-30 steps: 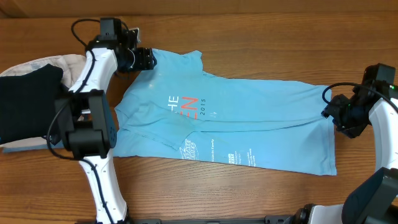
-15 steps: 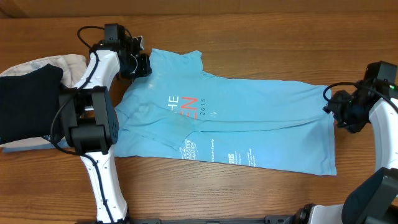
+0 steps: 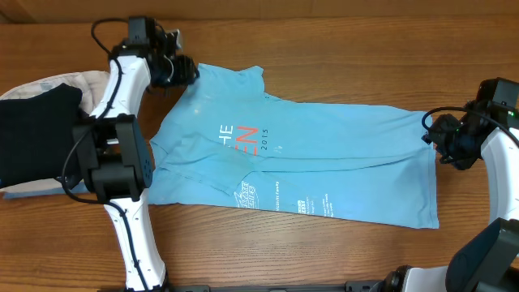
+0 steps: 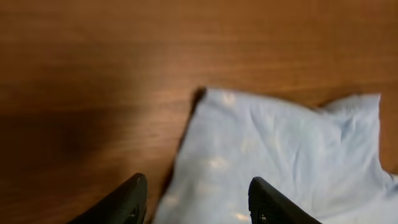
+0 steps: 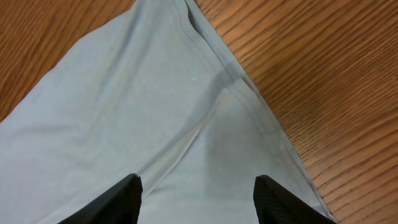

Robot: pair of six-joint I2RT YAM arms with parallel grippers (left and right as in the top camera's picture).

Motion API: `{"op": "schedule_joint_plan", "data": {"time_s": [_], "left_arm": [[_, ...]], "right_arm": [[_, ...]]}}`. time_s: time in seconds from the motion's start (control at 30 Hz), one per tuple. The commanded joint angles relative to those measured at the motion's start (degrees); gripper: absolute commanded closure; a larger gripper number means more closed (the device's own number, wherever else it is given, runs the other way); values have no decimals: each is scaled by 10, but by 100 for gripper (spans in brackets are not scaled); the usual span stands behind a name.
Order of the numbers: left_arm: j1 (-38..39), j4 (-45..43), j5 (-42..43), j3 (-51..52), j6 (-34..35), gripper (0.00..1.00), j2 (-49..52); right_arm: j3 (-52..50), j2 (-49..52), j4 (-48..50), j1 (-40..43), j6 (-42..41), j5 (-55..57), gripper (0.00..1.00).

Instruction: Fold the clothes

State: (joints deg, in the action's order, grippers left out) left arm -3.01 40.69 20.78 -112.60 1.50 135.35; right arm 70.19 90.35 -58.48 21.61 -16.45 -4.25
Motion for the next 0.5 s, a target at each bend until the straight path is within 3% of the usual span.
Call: {"op": "schedule_joint_plan", "data": {"time_s": [0.0, 0.47], "left_arm": [[9, -2, -65, -8, -7, 44, -5], [43, -3, -110, -3, -28, 45, 46]], "right_arm": [[14, -10, 0, -2, 4, -2, 39], [14, -10, -3, -2, 4, -2, 39]]}}
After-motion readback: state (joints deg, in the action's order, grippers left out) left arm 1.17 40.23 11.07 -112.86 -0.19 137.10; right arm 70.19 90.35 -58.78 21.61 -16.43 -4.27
